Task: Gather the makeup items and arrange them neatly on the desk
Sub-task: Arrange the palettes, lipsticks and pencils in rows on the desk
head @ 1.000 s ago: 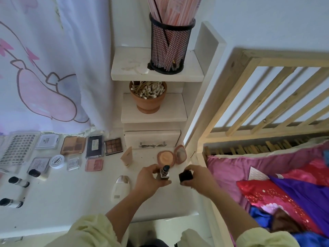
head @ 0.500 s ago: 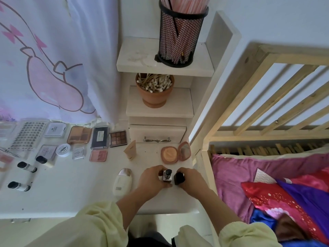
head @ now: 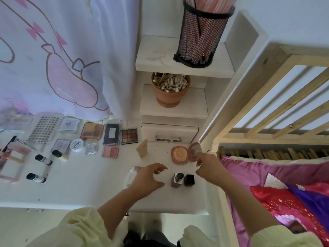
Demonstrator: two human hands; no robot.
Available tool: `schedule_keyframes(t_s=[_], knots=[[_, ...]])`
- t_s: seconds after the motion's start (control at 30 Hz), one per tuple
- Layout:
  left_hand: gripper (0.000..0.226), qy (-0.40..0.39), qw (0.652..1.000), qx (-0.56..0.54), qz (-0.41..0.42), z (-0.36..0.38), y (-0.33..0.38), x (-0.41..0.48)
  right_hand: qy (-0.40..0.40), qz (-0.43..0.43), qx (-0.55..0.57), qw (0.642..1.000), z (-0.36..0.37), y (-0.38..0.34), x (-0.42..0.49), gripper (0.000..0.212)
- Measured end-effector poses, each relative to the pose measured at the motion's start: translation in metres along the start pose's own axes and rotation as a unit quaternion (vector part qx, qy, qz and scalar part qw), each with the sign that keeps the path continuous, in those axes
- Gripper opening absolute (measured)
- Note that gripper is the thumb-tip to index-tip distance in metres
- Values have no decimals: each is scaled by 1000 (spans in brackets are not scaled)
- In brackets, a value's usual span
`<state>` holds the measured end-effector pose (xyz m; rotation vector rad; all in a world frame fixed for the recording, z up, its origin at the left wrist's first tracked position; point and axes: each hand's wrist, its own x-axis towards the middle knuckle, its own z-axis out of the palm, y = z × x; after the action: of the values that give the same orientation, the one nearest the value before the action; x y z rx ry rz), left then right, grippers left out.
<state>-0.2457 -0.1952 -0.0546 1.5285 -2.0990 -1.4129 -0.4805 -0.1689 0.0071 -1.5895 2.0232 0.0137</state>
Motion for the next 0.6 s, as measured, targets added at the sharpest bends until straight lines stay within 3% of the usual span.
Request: schedule_keyframes(t_s=[0.1, 0.2, 0.27, 0.37, 0.47, 0.6], knots=[[25, 93, 995, -16, -35, -25, -15, -16, 50, -48, 46, 997, -22, -45, -2, 27], [20, 202, 967, -100, -121, -43, -33, -32, -2, -106, 73, 992, -16, -100, -10, 15], [21, 232, 944, -135, -195, -50, -47, -38, -55, -145, 90, 984, 5, -130, -8, 17], [17, 197, 931, -155, -267, -50, -68, -41, -94, -133, 62, 985, 49, -151, 8, 20], [11, 168, 922, -187, -295, -47, -80, -44, -104, -57, 22, 993, 89, -148, 27, 30], [17, 124, 914, -235, -307, -47, -73, -44, -108, 46, 128, 985, 122, -143, 40, 56]])
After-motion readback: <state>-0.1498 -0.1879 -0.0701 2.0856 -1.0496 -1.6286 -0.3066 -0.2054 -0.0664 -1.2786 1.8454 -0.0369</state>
